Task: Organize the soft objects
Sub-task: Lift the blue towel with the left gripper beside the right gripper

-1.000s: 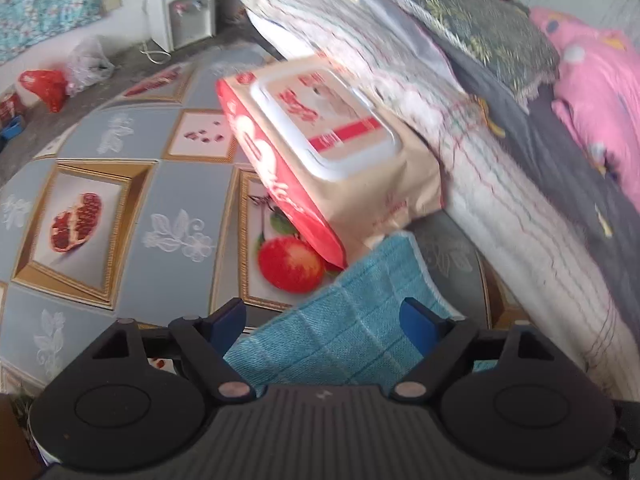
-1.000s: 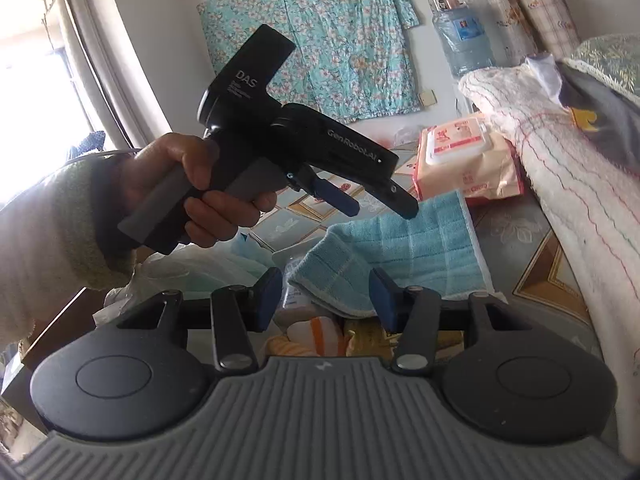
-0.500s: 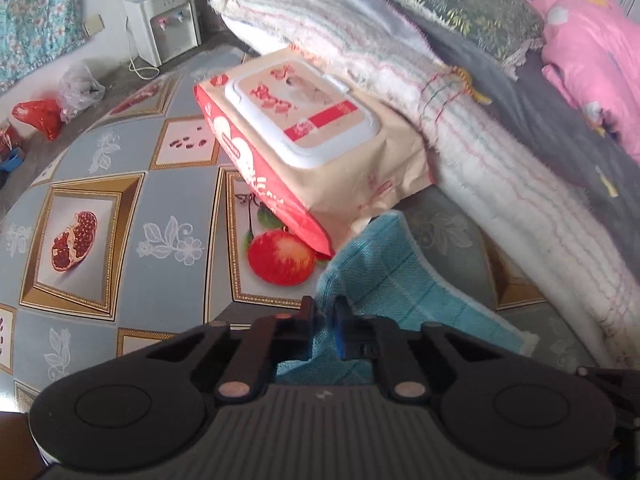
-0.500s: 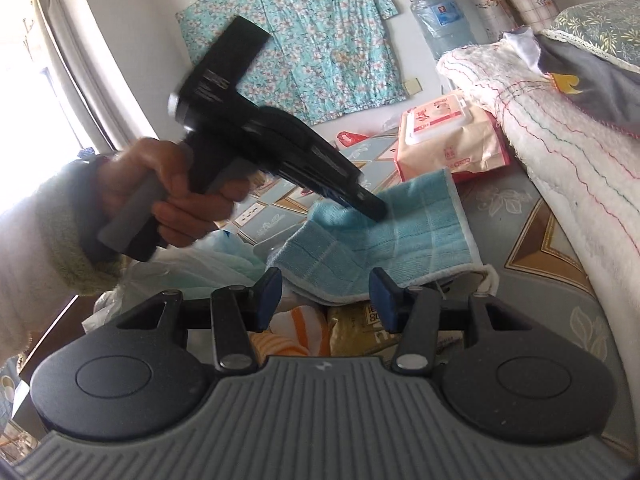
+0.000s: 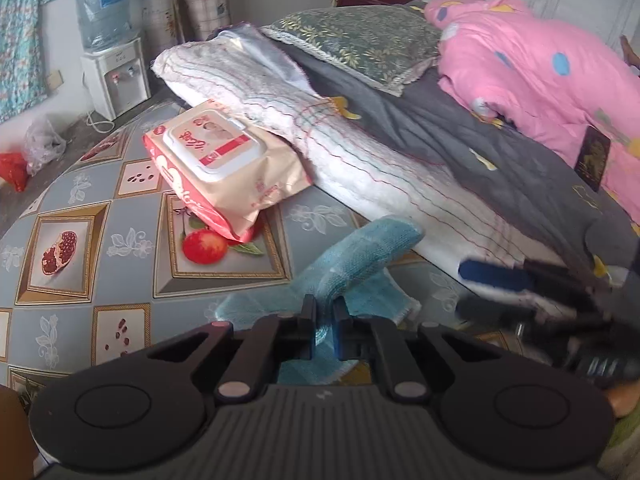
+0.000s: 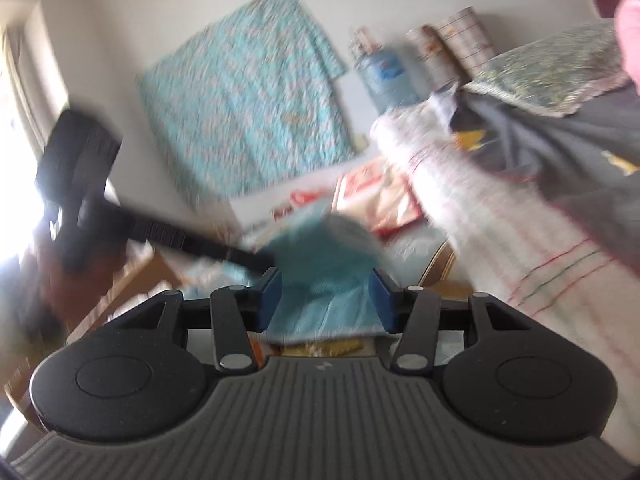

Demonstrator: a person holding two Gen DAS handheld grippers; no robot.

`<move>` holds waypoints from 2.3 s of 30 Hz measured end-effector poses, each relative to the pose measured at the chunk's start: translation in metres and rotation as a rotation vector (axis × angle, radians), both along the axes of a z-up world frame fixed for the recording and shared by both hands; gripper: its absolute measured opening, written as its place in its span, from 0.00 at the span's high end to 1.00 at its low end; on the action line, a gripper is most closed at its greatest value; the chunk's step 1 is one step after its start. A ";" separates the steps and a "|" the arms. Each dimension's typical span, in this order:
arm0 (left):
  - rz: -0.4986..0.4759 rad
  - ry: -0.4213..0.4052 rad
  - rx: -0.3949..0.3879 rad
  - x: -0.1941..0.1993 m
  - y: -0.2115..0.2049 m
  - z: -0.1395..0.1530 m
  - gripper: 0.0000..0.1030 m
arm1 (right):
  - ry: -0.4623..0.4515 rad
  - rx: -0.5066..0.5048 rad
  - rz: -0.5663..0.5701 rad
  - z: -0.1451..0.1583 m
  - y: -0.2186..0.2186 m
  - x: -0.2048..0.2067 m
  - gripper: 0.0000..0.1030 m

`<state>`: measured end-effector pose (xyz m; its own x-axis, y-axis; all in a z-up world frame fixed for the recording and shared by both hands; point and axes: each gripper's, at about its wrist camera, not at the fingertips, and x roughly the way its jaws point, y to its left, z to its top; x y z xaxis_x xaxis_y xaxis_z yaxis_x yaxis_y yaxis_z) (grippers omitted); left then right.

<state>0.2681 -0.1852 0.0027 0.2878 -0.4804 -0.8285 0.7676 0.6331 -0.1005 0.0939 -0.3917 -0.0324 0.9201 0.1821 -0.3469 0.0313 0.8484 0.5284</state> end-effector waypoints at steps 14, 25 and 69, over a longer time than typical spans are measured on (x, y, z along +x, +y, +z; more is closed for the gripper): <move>-0.103 -0.041 0.088 -0.045 -0.007 -0.033 0.90 | 0.124 -0.111 -0.023 -0.023 0.022 0.040 0.65; -0.105 -0.061 0.004 -0.039 0.012 0.005 0.50 | 0.192 -0.199 0.021 -0.044 0.031 0.047 0.67; -0.078 0.073 -0.002 -0.013 -0.012 0.011 0.88 | 0.066 -0.260 0.006 -0.012 0.042 0.028 0.63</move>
<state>0.2550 -0.1972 0.0138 0.1885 -0.5010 -0.8447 0.8053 0.5711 -0.1590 0.1224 -0.3495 -0.0447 0.8931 0.0850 -0.4418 0.0526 0.9556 0.2901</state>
